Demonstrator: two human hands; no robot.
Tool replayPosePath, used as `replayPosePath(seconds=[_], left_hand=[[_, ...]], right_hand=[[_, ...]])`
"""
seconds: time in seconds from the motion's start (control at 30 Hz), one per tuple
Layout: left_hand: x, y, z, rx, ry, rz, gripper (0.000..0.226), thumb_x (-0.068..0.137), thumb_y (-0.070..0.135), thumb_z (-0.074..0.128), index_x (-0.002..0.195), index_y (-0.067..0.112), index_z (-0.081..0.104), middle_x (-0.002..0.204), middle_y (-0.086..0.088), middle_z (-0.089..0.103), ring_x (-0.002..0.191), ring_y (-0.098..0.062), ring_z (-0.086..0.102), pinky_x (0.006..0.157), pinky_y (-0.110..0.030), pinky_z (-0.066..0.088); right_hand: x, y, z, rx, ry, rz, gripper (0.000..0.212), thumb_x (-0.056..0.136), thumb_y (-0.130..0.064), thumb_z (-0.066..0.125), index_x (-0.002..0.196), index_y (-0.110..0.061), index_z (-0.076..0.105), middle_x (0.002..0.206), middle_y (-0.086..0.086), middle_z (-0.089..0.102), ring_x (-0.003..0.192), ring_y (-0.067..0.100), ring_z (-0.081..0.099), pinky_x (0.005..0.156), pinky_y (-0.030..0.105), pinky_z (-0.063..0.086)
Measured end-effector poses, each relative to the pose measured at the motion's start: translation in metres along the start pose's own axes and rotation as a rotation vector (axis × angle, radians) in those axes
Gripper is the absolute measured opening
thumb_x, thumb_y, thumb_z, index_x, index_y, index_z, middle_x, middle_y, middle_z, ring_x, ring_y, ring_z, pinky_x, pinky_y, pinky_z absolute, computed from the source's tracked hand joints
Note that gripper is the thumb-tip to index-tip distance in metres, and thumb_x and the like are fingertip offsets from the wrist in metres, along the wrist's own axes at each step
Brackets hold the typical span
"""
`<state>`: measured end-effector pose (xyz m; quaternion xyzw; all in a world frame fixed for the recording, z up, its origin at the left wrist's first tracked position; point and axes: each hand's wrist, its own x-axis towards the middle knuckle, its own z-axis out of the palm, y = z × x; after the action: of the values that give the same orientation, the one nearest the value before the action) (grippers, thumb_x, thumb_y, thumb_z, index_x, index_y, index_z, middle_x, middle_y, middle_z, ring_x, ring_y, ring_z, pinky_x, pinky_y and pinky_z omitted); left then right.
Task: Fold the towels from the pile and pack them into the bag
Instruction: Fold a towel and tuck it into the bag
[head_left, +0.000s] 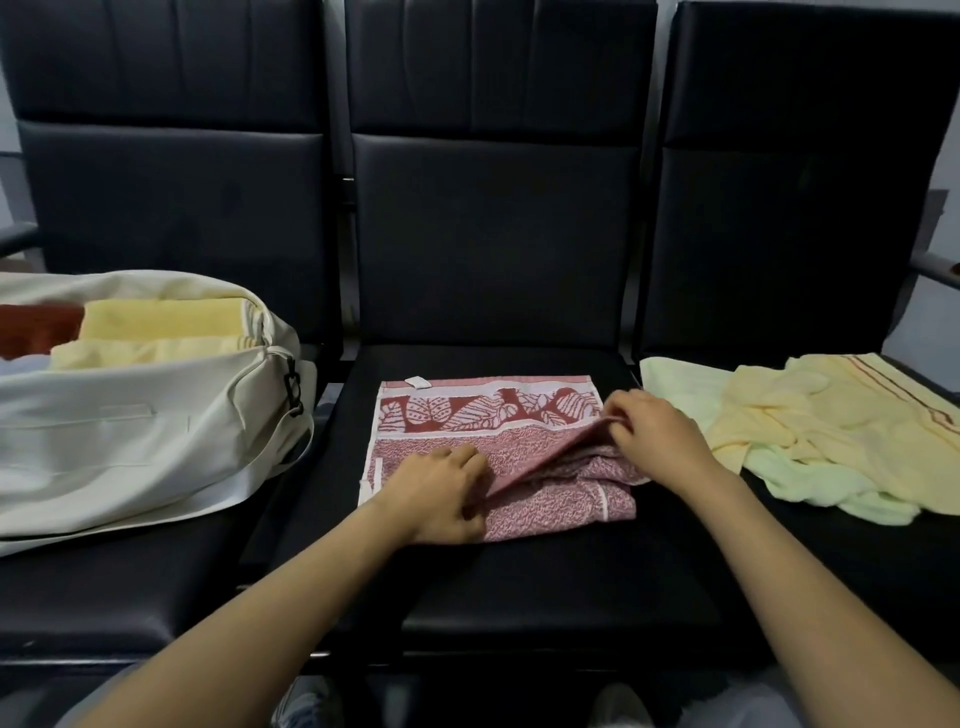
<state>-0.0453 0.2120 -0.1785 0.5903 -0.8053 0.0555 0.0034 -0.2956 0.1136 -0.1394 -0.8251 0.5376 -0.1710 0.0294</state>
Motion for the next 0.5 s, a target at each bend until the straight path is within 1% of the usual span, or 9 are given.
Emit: replayPosePath(seconds=[0.07,0.13,0.2,0.23,0.27,0.33,0.4,0.43,0.5], left_hand=[[0.004,0.0,-0.007,-0.079,0.011,-0.121,0.03,0.091,0.035,0.045,0.114,0.017,0.045,0.114,-0.003,0.056,0.093,-0.026,0.058,0.069,-0.033,0.043],[0.008,-0.009,-0.014,-0.228,0.078,-0.305,0.017,0.094,0.024,0.042,0.107,0.015,0.049,0.107,-0.004,0.06,0.087,-0.025,0.057,0.068,-0.031,0.04],[0.009,-0.025,-0.016,-0.341,0.134,-0.456,0.013,0.096,0.024,0.042,0.098,0.016,0.051,0.1,-0.006,0.062,0.089,-0.027,0.058,0.067,-0.031,0.037],[0.007,-0.032,-0.015,-0.384,0.128,-0.502,0.015,0.098,0.027,0.042,0.096,0.017,0.052,0.098,-0.006,0.062,0.09,-0.028,0.058,0.067,-0.031,0.036],[0.006,-0.039,-0.014,-0.421,0.09,-0.534,0.018,0.099,0.029,0.041,0.098,0.017,0.054,0.097,-0.007,0.062,0.09,-0.028,0.058,0.067,-0.031,0.035],[0.005,-0.047,-0.012,-0.452,-0.023,-0.567,0.027,0.101,0.033,0.041,0.111,0.016,0.06,0.099,-0.008,0.063,0.088,-0.025,0.055,0.068,-0.03,0.034],[0.004,-0.051,-0.014,-0.471,-0.11,-0.568,0.034,0.102,0.036,0.041,0.114,0.013,0.062,0.102,-0.008,0.063,0.086,-0.021,0.051,0.07,-0.028,0.034],[0.004,-0.053,-0.017,-0.493,-0.159,-0.563,0.037,0.101,0.039,0.041,0.112,0.011,0.063,0.106,-0.009,0.063,0.087,-0.019,0.051,0.072,-0.027,0.035],[0.0,-0.056,-0.023,-0.531,-0.277,-0.543,0.042,0.1,0.042,0.042,0.115,0.01,0.064,0.113,-0.009,0.063,0.091,-0.018,0.052,0.076,-0.025,0.036]], right_hand=[[0.0,0.011,0.003,0.133,0.053,0.119,0.012,0.095,-0.02,0.051,0.1,-0.02,0.062,0.098,-0.001,0.063,0.092,0.023,0.059,0.07,0.034,0.045],[0.0,0.018,0.009,0.276,0.045,0.168,0.012,0.096,-0.023,0.053,0.098,-0.018,0.063,0.091,0.001,0.066,0.089,0.024,0.061,0.072,0.034,0.047],[-0.001,0.018,0.016,0.407,-0.057,0.148,0.016,0.098,-0.027,0.053,0.1,-0.015,0.063,0.086,0.0,0.065,0.083,0.019,0.061,0.067,0.029,0.044],[-0.003,0.016,0.02,0.46,-0.14,0.134,0.018,0.098,-0.027,0.052,0.103,-0.014,0.062,0.087,-0.001,0.065,0.081,0.014,0.061,0.064,0.024,0.044],[-0.005,0.013,0.025,0.46,-0.223,0.109,0.02,0.099,-0.026,0.05,0.109,-0.014,0.062,0.094,-0.001,0.066,0.084,0.012,0.061,0.065,0.02,0.043],[-0.002,0.012,0.033,0.326,-0.299,0.035,0.026,0.101,-0.026,0.047,0.118,-0.013,0.061,0.109,0.002,0.066,0.098,0.017,0.061,0.074,0.023,0.039],[0.003,0.012,0.031,0.224,-0.325,0.031,0.024,0.101,-0.028,0.046,0.106,-0.01,0.062,0.106,0.006,0.065,0.099,0.024,0.06,0.074,0.029,0.038],[0.006,0.013,0.028,0.187,-0.357,0.037,0.024,0.1,-0.03,0.047,0.098,-0.009,0.06,0.101,0.007,0.065,0.095,0.025,0.059,0.074,0.033,0.039],[0.008,0.013,0.024,0.13,-0.461,0.027,0.026,0.099,-0.031,0.049,0.094,-0.008,0.06,0.093,0.004,0.062,0.088,0.022,0.057,0.074,0.034,0.041]])
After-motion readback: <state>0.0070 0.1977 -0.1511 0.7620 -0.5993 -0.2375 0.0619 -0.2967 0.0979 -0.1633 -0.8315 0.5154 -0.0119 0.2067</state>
